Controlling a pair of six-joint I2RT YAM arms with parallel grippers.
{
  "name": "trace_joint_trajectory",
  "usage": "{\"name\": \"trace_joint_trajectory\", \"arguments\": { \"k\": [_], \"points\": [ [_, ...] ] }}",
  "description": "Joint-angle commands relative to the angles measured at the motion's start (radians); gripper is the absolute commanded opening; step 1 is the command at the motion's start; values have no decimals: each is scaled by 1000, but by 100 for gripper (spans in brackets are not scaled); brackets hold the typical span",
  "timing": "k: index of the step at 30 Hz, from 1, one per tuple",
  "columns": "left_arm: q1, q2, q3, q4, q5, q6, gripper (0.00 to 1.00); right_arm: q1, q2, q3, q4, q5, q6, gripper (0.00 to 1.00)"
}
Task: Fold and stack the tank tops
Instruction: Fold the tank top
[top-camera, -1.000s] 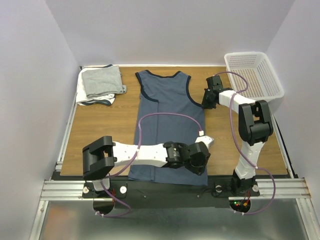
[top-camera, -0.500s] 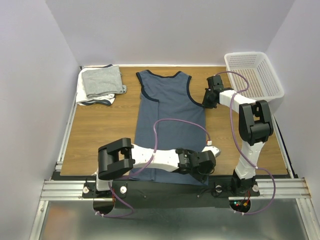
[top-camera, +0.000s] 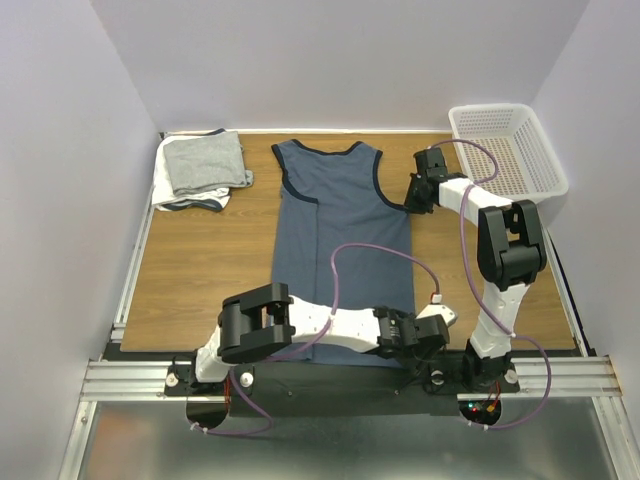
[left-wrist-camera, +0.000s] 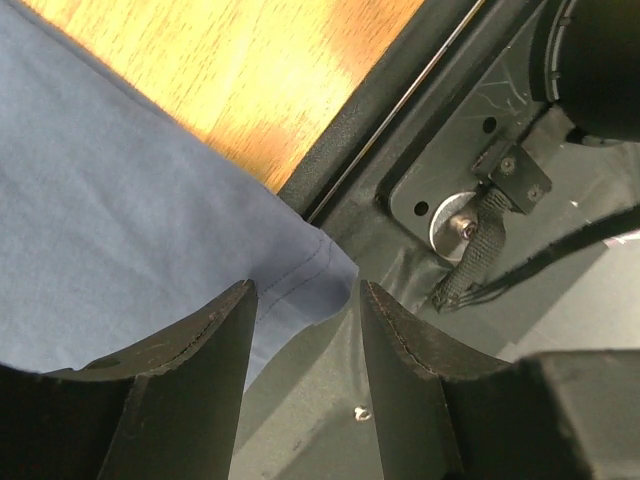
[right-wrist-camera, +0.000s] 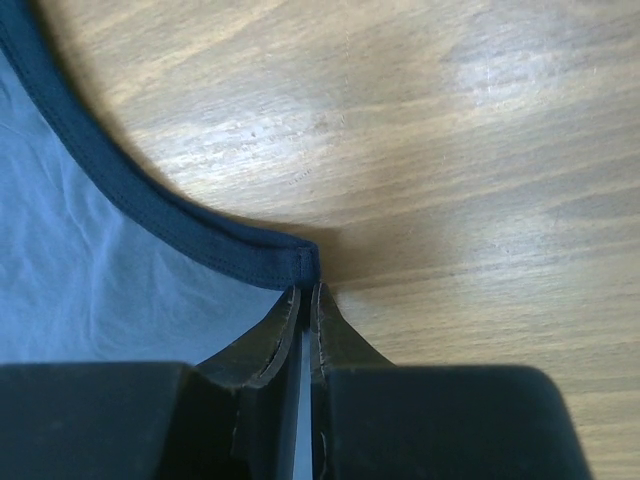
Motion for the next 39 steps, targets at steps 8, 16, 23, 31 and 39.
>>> {"name": "trace_joint_trajectory", "arguments": {
  "k": [8, 16, 23, 31, 39],
  "points": [
    [-55, 79, 162, -130, -161, 16, 55, -11, 3, 37, 49, 8, -8, 6],
    [-55, 83, 170, -150, -213, -5, 37, -11, 1, 37, 51, 2, -5, 6],
    [-56, 57, 158, -142, -245, -14, 0, -11, -11, 42, 51, 11, -3, 4],
    [-53, -102, 15, -24, -241, -30, 0, -20, -43, 65, 48, 39, 24, 4],
    [-25, -254, -161, 63, -218, -99, 0, -20, -61, 111, 48, -47, 63, 2]
  ]
}}
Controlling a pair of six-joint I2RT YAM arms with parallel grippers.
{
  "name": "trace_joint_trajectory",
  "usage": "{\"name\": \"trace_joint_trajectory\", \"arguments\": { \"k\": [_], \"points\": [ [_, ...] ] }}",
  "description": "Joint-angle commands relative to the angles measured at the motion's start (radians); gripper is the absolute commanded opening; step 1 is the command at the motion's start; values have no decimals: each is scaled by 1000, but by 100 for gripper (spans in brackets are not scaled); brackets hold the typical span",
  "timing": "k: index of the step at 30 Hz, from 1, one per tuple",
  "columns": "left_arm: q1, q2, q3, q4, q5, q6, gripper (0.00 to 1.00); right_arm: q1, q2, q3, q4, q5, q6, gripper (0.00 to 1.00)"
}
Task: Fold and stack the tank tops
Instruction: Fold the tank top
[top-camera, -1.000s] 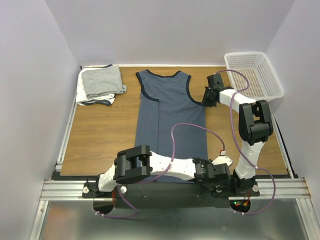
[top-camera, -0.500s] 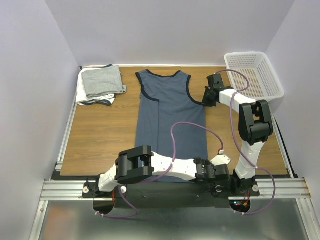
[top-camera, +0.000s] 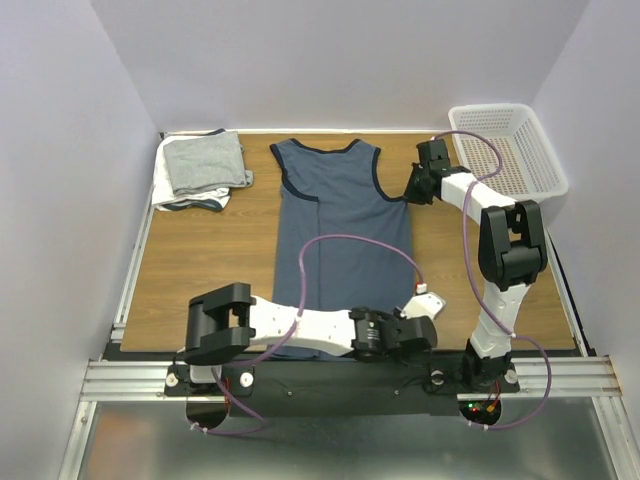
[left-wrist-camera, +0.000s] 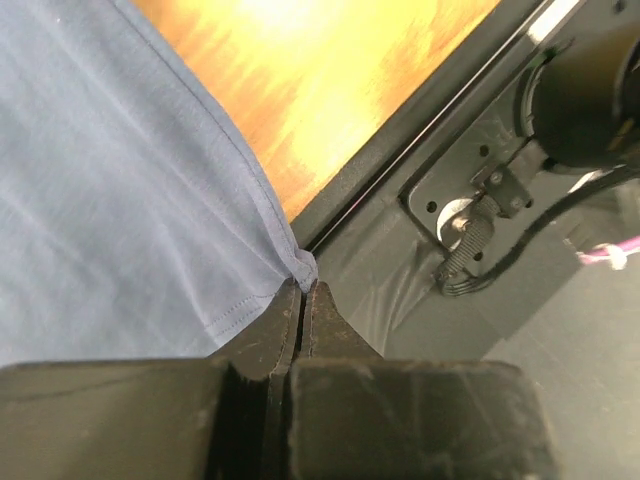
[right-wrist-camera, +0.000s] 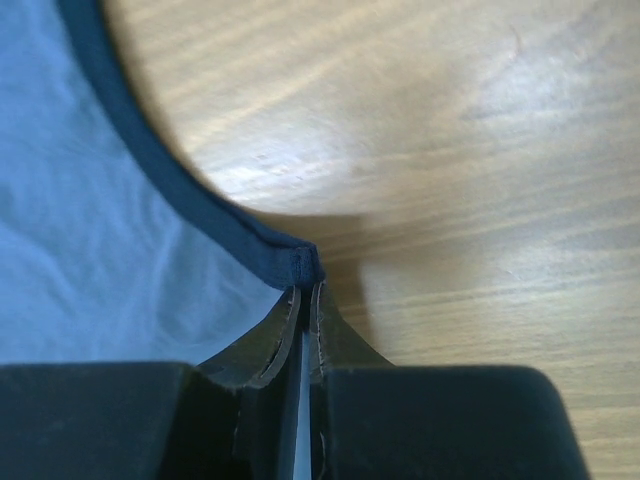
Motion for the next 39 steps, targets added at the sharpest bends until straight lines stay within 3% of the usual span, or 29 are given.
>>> {"name": "trace_joint_trajectory", "arguments": {
  "k": [1, 12, 23, 39],
  "points": [
    [22, -110, -95, 74, -2, -65, 0, -13, -63, 56, 44, -44, 33, 2],
    [76, -309, -353, 160, 26, -193, 0, 24, -35, 121, 59, -163, 127, 1],
    [112, -492, -560, 188, 28, -317, 0, 127, 77, 252, 65, -135, 205, 0],
    [112, -604, -735, 199, 54, -451, 0, 240, 236, 398, 63, -89, 242, 0]
  ]
}}
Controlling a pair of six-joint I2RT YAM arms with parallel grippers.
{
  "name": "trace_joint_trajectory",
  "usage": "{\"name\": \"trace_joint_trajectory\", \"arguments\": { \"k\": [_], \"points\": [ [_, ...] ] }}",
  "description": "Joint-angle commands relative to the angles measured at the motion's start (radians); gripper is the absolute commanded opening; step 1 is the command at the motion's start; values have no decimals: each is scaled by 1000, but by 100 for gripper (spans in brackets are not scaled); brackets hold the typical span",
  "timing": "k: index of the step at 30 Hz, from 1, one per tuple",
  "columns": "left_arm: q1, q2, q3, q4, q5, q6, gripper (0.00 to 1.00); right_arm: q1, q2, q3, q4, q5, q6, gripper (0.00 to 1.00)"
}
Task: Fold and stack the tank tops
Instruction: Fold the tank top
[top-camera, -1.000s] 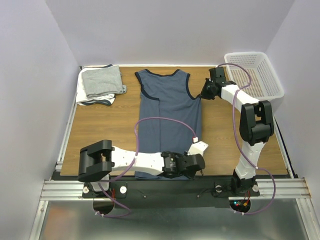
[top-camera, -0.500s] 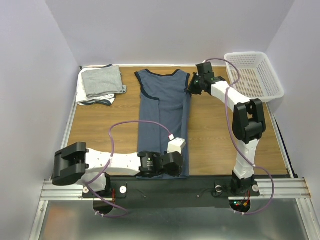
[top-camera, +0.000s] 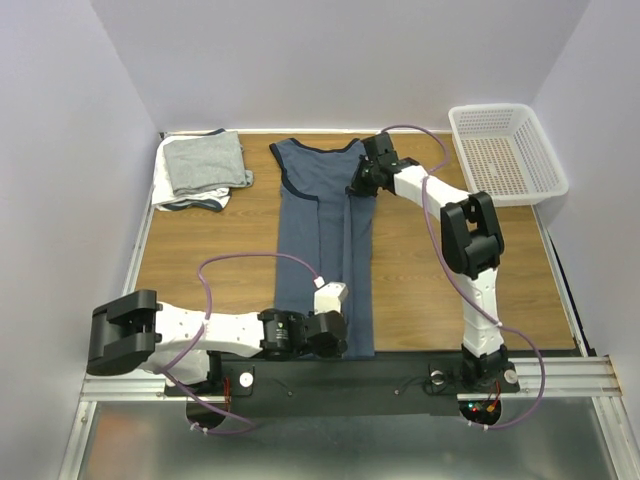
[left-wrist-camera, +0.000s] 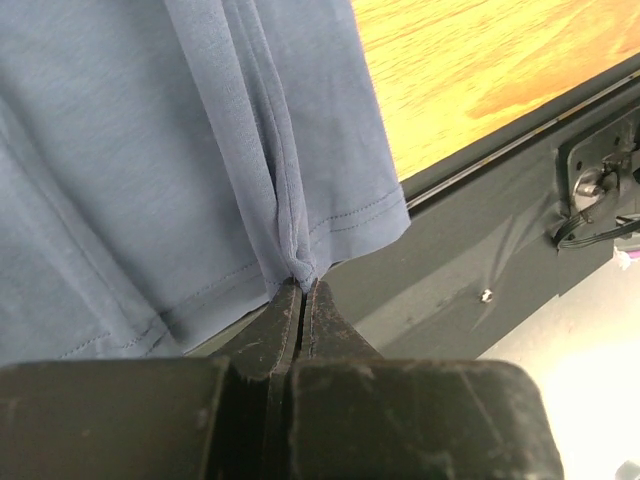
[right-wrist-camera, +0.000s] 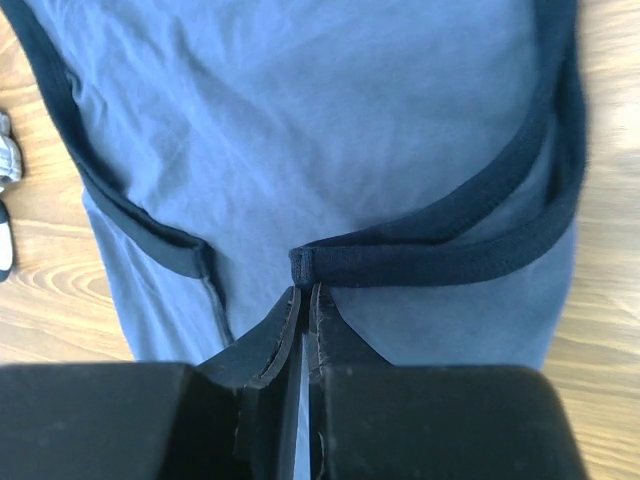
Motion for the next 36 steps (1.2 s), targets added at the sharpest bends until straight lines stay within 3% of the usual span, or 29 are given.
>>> {"name": "trace_joint_trajectory", "arguments": {
  "k": [1, 22, 26, 32, 36],
  "points": [
    [-2, -54, -47, 11, 25, -54, 0, 23, 21, 85, 63, 39, 18, 1],
    [-12, -153, -150, 5, 39, -143, 0, 80, 113, 164, 62, 76, 45, 1],
    [-18, -162, -151, -2, 37, -149, 0, 86, 114, 172, 63, 76, 48, 7],
    [-33, -185, -143, -48, 13, -175, 26, 100, 122, 203, 65, 49, 46, 23],
    [-36, -231, -133, -119, -22, -209, 33, 108, 133, 227, 65, 7, 45, 35]
  ]
}}
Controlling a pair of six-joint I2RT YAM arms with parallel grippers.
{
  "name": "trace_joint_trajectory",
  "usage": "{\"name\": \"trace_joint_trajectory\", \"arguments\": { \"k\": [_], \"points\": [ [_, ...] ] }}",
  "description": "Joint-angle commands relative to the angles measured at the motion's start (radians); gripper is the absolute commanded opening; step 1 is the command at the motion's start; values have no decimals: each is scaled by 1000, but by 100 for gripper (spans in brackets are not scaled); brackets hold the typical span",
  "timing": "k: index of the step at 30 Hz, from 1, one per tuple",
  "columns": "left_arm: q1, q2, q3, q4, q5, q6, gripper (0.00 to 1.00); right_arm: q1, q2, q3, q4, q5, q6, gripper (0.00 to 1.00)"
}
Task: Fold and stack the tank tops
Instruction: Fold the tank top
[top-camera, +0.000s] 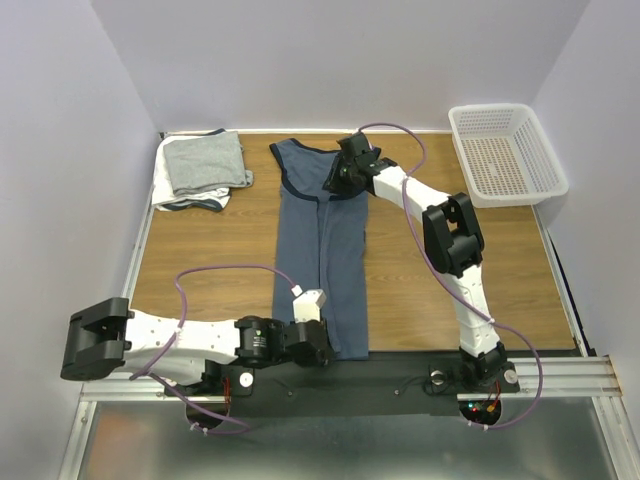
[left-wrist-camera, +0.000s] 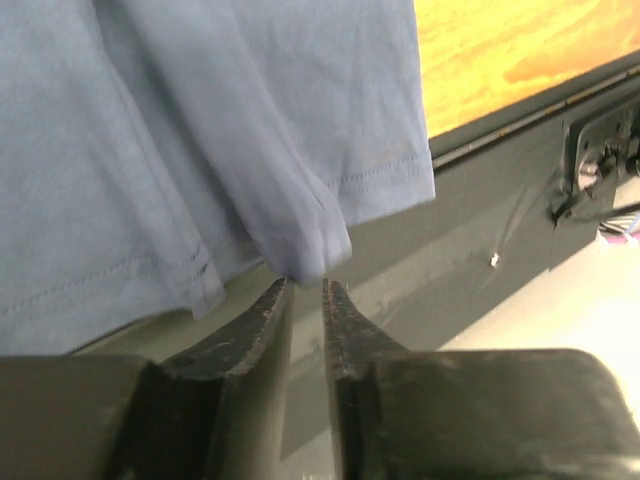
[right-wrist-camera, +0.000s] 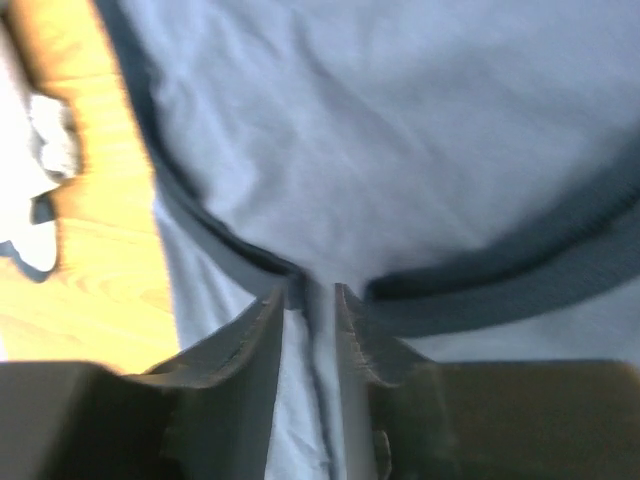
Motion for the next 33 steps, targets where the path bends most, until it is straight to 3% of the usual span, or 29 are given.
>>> {"name": "trace_joint_trajectory", "arguments": {
  "k": [1, 4, 7, 12, 16, 21, 27, 33],
  "points": [
    [-10, -64, 12, -90, -37, -49, 35, 12, 13, 66, 63, -31, 4, 37],
    [-12, -98, 28, -133, -62, -60, 43, 15, 9, 66, 63, -36, 6, 41],
    [-12, -127, 64, -205, -100, -77, 43, 15, -14, 52, 65, -31, 0, 41],
    [-12, -194, 173, -381, -242, -115, 33, 16, -100, -43, 63, 33, -26, 38],
    [10, -195, 242, -385, -319, -48, 27, 16, -126, -84, 62, 67, -56, 39],
    [88, -58, 268, -291, -232, 88, 19, 15, -100, -95, 54, 67, -71, 39],
    [143, 113, 248, -159, -121, 222, 19, 21, -70, -78, 35, 93, -91, 39],
    [143, 238, 258, -153, -85, 270, 20, 33, -31, -35, 6, 124, -116, 40]
  ]
}}
